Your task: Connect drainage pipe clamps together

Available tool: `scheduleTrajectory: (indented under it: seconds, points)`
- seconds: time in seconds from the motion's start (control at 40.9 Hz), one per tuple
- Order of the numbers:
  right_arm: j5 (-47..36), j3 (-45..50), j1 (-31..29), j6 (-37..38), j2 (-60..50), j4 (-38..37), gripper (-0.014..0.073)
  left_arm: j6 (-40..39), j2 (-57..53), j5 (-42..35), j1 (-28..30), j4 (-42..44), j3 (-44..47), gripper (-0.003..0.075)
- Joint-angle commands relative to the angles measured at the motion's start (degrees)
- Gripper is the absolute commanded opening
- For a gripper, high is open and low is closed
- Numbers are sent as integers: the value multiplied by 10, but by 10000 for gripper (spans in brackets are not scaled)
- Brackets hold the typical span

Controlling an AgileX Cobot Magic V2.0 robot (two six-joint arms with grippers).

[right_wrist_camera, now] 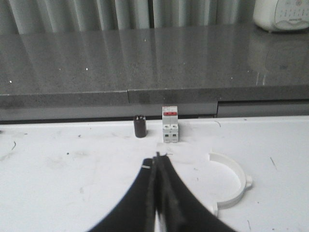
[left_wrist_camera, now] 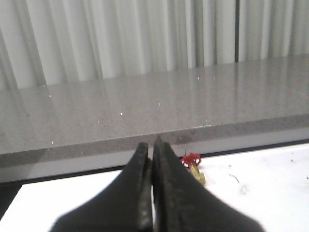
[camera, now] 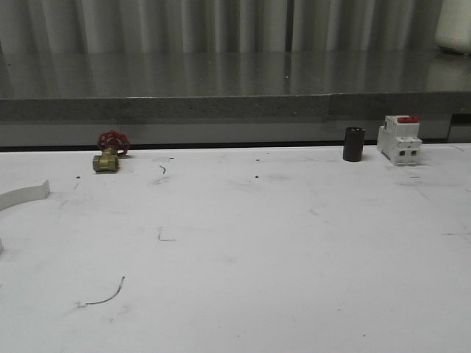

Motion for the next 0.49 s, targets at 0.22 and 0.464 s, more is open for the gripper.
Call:
scheduleTrajectory:
  seconds: [0.22, 0.464]
  points:
    - [-35, -20, -2, -2, 21, 1, 49, -2, 22, -34, 1, -1, -23, 10]
    - [-35, -20, -2, -3, 21, -3, 559, -2, 22, -34, 1, -4, -23, 546]
